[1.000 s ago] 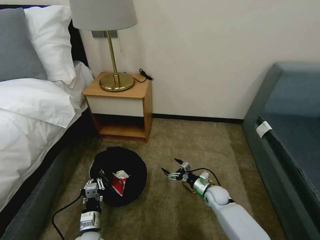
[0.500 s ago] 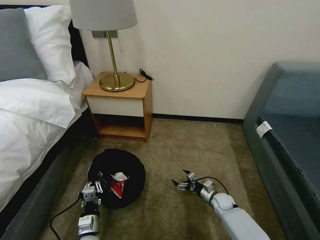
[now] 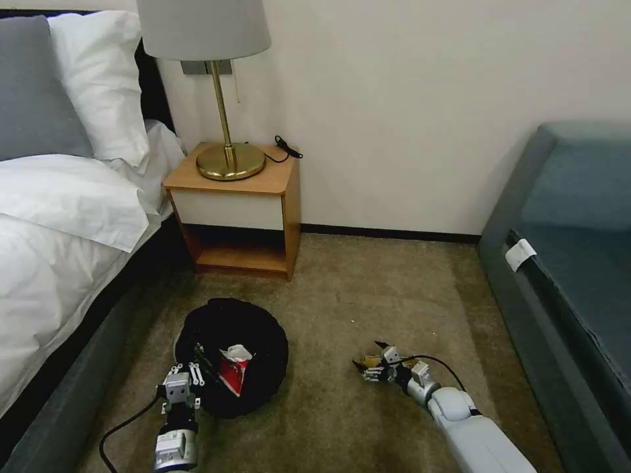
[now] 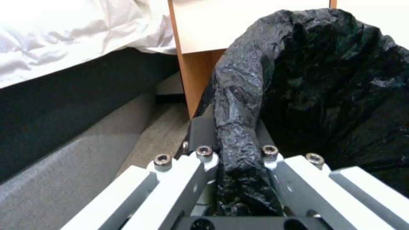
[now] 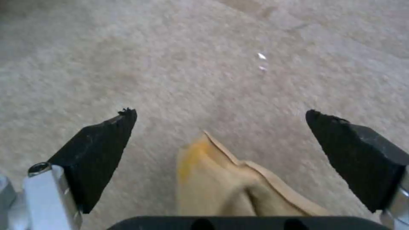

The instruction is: Pick up the trash bin, then pick up the garbage on the floor and place it into the trash bin.

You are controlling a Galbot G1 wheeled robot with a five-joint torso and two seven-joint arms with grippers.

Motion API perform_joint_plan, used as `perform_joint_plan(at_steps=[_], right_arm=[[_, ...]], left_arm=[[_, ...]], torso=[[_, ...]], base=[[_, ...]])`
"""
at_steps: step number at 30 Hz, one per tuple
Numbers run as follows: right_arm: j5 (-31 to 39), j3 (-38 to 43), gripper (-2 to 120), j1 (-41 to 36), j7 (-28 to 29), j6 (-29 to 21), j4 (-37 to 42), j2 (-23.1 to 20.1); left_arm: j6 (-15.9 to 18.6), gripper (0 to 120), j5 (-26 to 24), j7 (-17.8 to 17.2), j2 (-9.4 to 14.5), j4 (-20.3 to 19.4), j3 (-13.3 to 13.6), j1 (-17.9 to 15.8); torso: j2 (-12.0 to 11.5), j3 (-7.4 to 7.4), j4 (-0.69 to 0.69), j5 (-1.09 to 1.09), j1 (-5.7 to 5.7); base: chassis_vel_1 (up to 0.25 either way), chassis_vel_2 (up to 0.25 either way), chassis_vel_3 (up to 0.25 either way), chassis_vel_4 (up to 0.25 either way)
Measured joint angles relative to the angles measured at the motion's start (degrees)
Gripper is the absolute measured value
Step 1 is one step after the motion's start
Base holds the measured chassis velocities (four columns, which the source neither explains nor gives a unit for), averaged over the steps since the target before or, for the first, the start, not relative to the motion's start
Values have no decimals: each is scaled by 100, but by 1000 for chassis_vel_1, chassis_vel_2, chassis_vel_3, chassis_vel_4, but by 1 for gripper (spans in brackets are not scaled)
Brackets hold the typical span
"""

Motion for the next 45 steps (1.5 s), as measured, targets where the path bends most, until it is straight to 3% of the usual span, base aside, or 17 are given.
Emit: perform_joint_plan(at_steps=[19,32,45], right_arm=[[-64,163,100,242,-48,-46,-634,-78],[216,56,100,144,-276,-444,-140,-304],[215,67,100,210,-673,-798,-231,-406]], left_arm=[[-5,4,128,-5,-16,-52,54,51],[1,4,165,10,9,-396,-6,155],[-18,4,172,7,26,-395,-27,171]], torso=[[0,1,0,-2,0],[0,1,0,-1,0],[0,1,0,-1,0]], base=[[0,0,0,0],[0,0,0,0],[0,0,0,0]])
